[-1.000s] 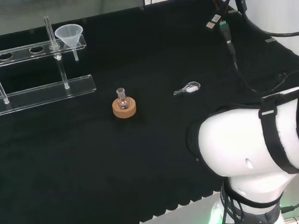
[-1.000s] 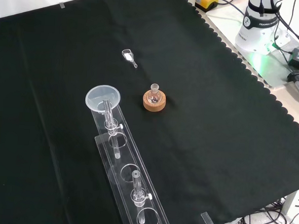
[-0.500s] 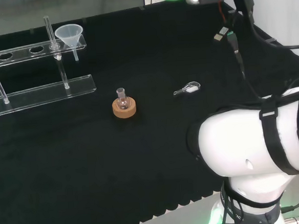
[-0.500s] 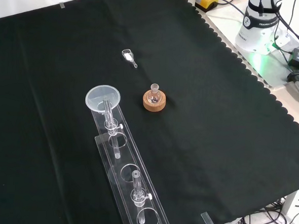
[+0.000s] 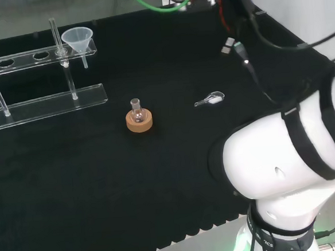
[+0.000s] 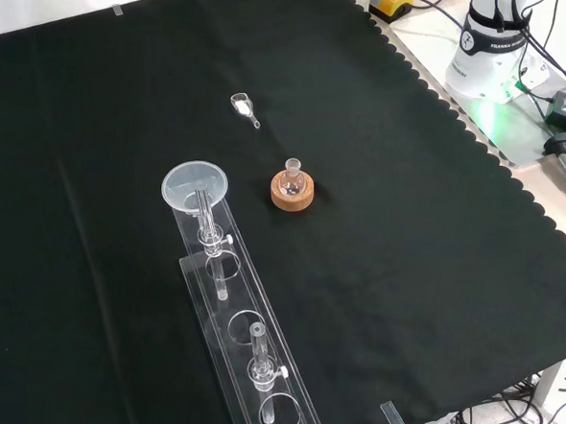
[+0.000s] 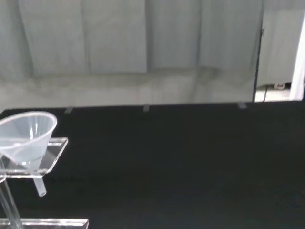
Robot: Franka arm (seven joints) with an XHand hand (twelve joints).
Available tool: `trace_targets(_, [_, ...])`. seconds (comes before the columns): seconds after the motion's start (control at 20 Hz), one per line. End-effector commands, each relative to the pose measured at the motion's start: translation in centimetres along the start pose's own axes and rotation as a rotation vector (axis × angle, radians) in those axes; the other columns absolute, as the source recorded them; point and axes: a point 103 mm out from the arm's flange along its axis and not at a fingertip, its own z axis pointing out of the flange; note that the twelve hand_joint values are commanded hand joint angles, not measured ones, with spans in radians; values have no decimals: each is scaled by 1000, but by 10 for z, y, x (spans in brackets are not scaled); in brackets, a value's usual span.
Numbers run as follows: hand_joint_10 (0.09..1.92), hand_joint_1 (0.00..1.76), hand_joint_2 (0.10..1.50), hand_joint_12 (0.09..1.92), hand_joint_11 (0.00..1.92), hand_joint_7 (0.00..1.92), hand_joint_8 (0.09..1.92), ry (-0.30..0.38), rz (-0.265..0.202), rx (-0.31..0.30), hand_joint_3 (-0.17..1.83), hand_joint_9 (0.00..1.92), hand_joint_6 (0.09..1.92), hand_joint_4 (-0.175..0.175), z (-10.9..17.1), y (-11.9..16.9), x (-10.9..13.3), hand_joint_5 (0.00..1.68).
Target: Pick up the funnel from the transparent funnel stand.
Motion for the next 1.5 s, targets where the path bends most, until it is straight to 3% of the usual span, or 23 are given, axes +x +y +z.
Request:
trace_targets(0.05, [87,47,875,315,0,0,87,30,-50,115,16,0,87,52,92,106,107,0])
trace_targets(0.45, [87,58,877,356,0,0,87,-2,-127,199,16,0,87,42,143,149,156,0])
trace_targets(0.9, [87,63,883,484,0,0,87,-18,-152,307,16,0,87,37,182,146,179,0])
trace_targets(1.2, [87,60,889,542,0,0,87,-4,-140,381,17,0,87,36,191,136,183,0])
trace_targets(1.5, [87,48,896,555,0,0,87,14,-117,427,20,0,87,35,197,130,164,0])
